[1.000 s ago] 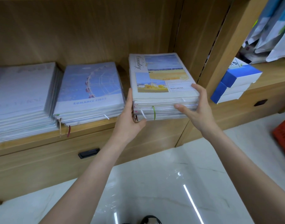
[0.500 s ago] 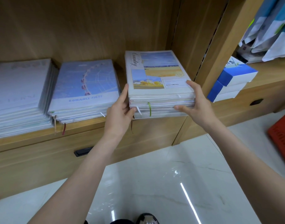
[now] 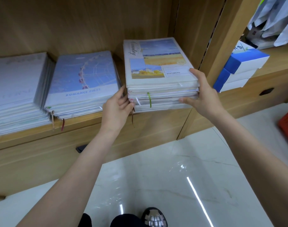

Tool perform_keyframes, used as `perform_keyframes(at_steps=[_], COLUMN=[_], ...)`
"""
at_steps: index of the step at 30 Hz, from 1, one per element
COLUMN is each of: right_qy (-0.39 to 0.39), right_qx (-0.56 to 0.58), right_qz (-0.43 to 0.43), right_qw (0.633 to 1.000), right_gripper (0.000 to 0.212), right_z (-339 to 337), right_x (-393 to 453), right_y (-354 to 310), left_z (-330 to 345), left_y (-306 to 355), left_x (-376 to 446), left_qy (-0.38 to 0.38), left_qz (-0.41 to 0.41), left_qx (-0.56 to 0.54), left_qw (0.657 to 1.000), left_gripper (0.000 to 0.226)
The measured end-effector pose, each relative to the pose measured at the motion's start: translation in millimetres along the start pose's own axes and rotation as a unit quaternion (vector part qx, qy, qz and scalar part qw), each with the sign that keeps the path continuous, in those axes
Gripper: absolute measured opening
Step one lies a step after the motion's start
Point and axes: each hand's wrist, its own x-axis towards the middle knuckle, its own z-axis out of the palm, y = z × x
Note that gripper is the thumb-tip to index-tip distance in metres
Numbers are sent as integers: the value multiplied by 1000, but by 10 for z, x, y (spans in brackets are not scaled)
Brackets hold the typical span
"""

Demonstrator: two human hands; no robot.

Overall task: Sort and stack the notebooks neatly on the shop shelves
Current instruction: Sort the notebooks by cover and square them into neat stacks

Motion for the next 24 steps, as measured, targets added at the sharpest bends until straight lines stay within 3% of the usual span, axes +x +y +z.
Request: perform_keyframes(at_steps=[12, 16, 20, 24], right_qy=[13, 8, -26, 3], right_qx=[-80, -82, -76, -78], right_qz=[19, 26, 20, 16], right_qw=[997, 996, 997, 997], right_gripper=[81, 84, 101, 101], right_z=[-23, -42, 2, 34], right_x=[150, 160, 21, 13], right_y=[-7, -18, 15, 37], left_z=[59, 90, 139, 141], left_y=[58, 46, -27, -26], left_x=[93, 82, -63, -65], left_qy=[78, 82, 41, 68], left_qz=[-26, -4, 62, 67], left_qx=[25, 67, 116, 123], left_qw=[996, 994, 990, 988], left_gripper=[36, 34, 45, 44])
